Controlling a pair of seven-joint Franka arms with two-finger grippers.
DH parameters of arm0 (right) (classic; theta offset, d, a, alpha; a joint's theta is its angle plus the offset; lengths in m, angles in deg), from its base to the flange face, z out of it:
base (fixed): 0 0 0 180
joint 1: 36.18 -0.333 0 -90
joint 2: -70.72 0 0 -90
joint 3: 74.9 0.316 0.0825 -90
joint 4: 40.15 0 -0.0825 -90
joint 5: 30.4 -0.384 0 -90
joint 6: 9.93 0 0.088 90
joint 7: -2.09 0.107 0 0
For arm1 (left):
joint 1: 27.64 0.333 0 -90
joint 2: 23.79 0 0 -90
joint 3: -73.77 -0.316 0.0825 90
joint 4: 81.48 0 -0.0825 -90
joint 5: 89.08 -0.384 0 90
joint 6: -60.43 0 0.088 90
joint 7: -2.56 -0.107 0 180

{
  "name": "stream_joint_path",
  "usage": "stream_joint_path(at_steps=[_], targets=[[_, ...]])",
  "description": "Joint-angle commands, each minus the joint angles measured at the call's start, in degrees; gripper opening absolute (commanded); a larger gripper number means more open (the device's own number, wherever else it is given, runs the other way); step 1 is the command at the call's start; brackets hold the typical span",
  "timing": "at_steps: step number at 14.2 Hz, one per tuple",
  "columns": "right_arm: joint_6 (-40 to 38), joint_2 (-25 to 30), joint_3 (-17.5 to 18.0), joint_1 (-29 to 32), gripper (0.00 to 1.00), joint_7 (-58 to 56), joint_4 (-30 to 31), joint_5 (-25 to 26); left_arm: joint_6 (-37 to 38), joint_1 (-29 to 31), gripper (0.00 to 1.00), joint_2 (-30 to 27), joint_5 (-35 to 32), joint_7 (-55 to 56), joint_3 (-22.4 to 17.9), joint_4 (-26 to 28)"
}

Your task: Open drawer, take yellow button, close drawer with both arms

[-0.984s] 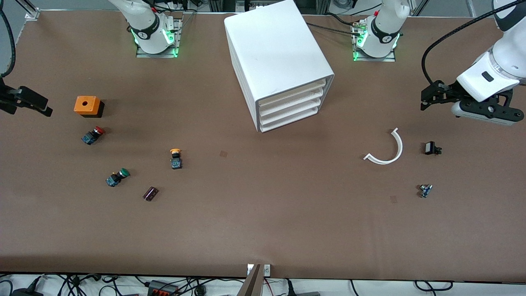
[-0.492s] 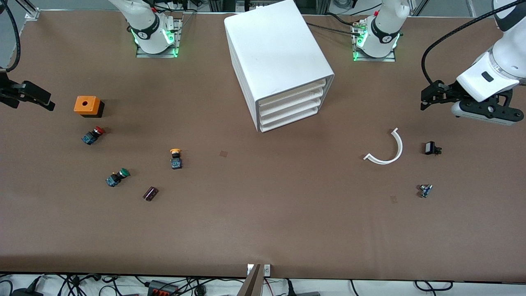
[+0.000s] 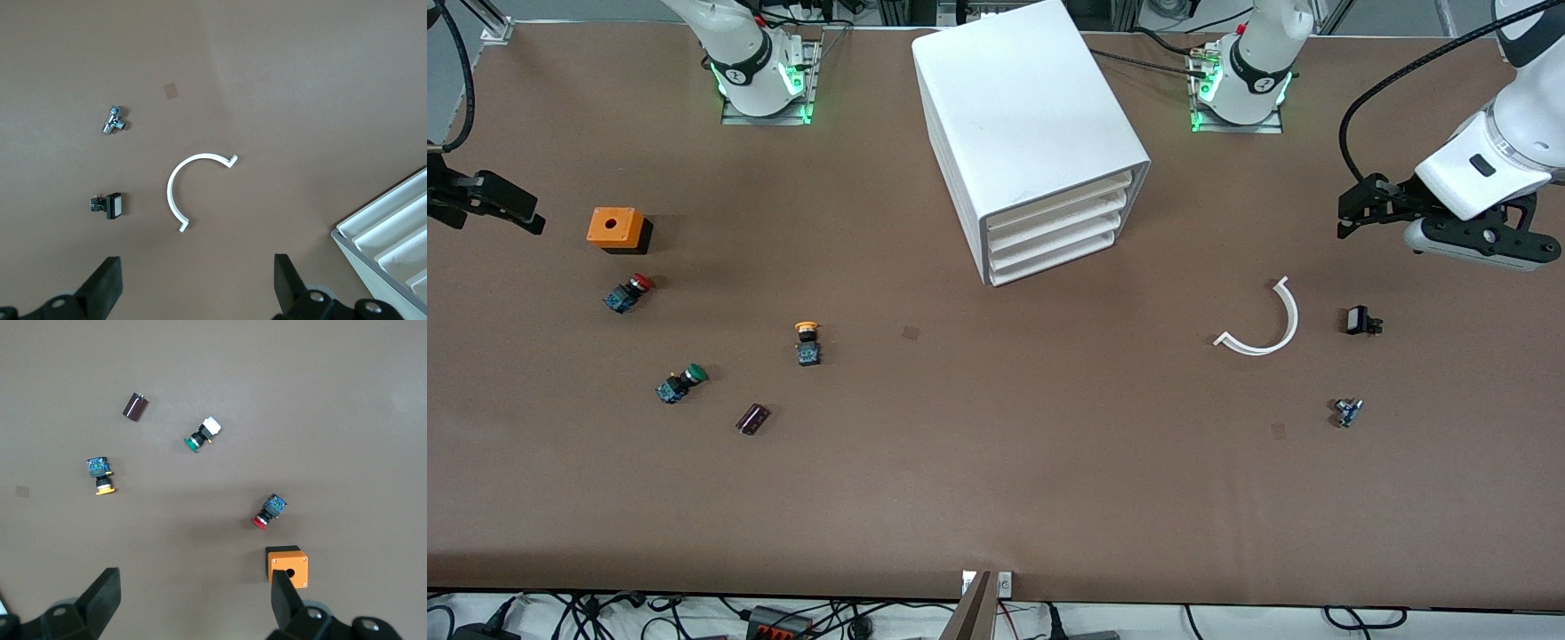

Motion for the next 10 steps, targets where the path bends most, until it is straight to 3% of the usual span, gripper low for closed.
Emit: stream_joint_path(at_steps=[1, 10], targets=[[-0.5, 1.7, 0.2, 0.1, 1.00, -0.7, 1.5, 0.5, 1.2, -0.3, 1.00, 0.6, -1.3, -0.9, 0.0, -1.6], [0.4, 1.4, 0.3, 0.0, 1.00, -0.7, 1.5, 0.6, 1.4, -0.3, 1.00, 0.6, -1.3, -0.8, 0.0, -1.6]])
